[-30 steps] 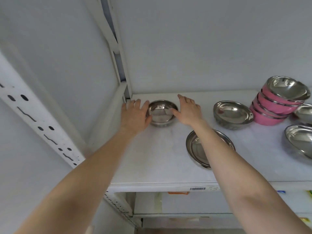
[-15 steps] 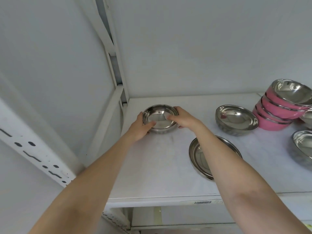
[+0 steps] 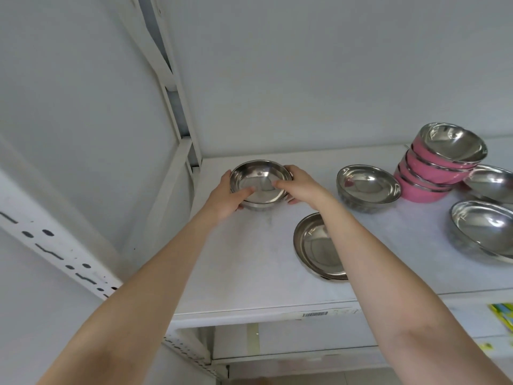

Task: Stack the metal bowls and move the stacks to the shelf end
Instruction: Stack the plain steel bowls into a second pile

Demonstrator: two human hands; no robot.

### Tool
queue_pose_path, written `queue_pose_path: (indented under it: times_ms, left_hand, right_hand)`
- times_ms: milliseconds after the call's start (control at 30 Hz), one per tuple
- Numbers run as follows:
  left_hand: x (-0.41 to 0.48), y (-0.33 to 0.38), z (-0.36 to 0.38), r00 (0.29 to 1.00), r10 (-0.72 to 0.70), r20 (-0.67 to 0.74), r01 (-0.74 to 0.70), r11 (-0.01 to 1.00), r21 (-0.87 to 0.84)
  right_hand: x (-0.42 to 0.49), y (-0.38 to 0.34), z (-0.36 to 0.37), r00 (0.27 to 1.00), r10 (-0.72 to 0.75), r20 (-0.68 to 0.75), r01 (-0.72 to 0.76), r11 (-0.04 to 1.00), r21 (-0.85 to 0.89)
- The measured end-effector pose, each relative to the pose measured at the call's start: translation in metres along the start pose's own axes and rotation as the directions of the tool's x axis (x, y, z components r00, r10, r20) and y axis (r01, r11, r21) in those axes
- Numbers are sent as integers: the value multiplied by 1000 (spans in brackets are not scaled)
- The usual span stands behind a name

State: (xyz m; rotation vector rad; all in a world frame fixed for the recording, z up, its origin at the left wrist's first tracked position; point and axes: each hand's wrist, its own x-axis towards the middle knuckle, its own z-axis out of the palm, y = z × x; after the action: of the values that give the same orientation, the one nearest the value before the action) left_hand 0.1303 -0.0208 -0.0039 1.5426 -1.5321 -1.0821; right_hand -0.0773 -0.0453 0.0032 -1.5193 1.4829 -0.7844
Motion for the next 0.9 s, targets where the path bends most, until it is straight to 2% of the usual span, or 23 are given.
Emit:
queue_pose_path:
  times_ms: [233,533,733,900]
  left_hand:
    - [-15,52,31,992,110,-57,-109,994,12]
    - [-50,110,101,979,145,-143,-150,988,-24]
    - [-74,141,157,984,164,-72,-168,984,-63]
    - [-99,155,206,982,178,61,-168,975,-145]
  right_hand:
    - [-27,-1,-51,991,-71,-117,77,996,48]
    - [-74,10,-134,971,-154,-183,170,983,76]
    - [-119,36,-190,964,-145,-223,173,979,111]
    - [-164,68,-234,969,-115,-218,152,975,162]
